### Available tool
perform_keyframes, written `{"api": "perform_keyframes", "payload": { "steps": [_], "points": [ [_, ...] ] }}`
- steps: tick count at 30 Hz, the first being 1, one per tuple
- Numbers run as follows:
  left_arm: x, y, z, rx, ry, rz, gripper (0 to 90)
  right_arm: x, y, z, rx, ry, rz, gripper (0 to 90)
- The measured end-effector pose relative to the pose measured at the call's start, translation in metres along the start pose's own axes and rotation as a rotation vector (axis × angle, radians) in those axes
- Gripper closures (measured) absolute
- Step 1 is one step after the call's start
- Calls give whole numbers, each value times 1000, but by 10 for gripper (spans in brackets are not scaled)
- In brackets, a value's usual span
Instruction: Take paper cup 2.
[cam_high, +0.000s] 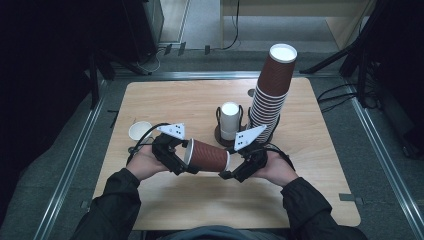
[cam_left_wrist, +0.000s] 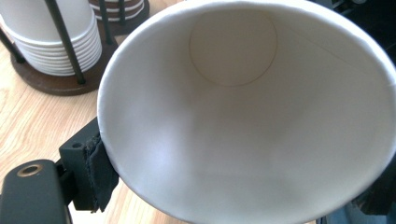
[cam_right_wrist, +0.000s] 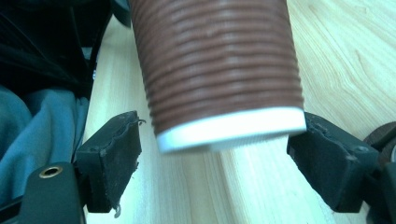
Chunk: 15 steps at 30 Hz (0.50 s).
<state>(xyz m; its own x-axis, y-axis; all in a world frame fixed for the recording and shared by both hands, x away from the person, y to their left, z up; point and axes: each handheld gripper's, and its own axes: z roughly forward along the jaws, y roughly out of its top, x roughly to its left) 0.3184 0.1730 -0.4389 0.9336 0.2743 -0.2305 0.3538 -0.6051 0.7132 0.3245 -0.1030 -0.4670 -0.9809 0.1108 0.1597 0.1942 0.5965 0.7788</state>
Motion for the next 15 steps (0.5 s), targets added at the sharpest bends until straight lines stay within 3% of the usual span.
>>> {"api": "perform_keyframes", "payload": {
  "steps": [9,15],
  "points": [
    [1,-2,-10,59,51,22,93,-3,-3,-1,20,-28,13,180],
    [-1,3,-4,151,83,52,93,-4,-4,0,25,-35,7,179]
  ]
}}
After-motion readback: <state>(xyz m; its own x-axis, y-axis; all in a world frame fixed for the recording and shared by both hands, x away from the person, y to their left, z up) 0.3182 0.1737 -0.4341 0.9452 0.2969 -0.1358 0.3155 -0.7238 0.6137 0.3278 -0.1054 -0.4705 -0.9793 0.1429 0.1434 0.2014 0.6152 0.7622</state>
